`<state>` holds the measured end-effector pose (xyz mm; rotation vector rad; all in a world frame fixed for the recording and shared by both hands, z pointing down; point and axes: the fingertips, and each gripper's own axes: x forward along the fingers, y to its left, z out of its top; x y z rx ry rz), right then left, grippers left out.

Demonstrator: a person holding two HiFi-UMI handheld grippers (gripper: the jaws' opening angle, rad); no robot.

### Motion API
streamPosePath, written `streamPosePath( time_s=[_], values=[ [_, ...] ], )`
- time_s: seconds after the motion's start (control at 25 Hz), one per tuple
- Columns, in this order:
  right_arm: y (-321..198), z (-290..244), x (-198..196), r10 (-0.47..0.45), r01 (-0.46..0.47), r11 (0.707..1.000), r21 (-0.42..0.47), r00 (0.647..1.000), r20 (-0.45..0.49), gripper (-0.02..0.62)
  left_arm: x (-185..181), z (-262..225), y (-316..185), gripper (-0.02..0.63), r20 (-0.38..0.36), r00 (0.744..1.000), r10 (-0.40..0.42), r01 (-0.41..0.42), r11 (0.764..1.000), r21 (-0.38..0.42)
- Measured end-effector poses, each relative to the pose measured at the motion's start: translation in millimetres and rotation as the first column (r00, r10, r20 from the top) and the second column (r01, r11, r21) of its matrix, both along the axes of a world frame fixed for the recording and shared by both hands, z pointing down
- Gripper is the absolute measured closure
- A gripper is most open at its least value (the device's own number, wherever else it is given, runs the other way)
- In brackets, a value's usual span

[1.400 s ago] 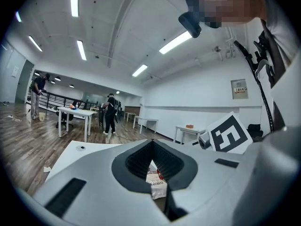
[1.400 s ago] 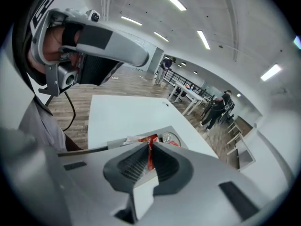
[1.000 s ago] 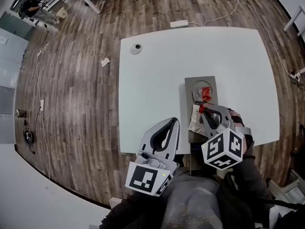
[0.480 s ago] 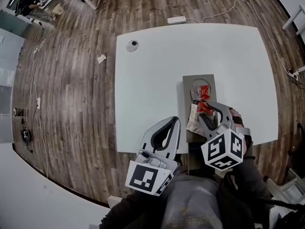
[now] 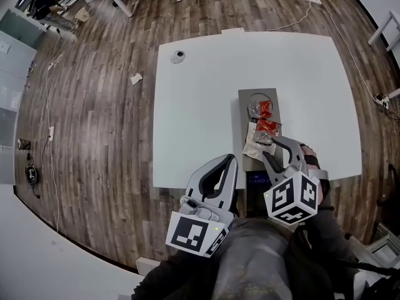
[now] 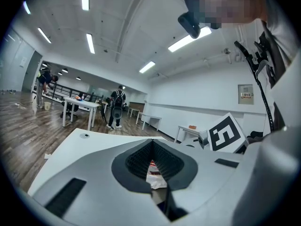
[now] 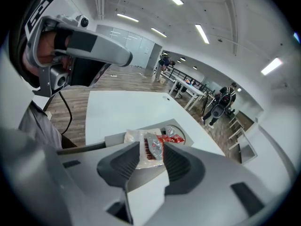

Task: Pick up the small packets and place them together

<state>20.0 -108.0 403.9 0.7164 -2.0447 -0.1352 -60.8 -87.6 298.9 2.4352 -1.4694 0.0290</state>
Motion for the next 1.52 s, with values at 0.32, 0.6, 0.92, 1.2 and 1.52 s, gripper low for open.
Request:
streamPosePath(
  time_s=[0.32,0.6,0.92,1.2,1.52],
  values=[
    [59,10,7,-0.014,0.014,1.0,-0.011,1.0,-0.018,0.449,6,5,53,0.603,-0.012,1.0,-0.009,0.009,1.0,0.0],
    [108,61,1,-0.08,0.07,0.987,-0.145,0.995,-0.066,0.449,1,27,83,0.603,-0.019,0.999,-0.028,0.027,0.999,-0.044],
    [101,96,-14,-0.106,0.068,0.969,-0.238,0.983,-0.151,0.393,-27,43,70,0.603,-0.007,0.998,-0.06,0.06,0.995,-0.084],
    [97,102,-12,-0.133,0.065,0.952,-0.299,0.968,-0.213,0.439,-29,61,42,0.603,-0.032,0.999,-0.036,0.032,0.992,-0.12],
    [89,101,-9,-0.153,0.088,0.963,-0.257,0.957,-0.245,0.574,-22,62,36,0.603,-0.036,0.999,-0.014,0.01,0.992,-0.125]
  ],
)
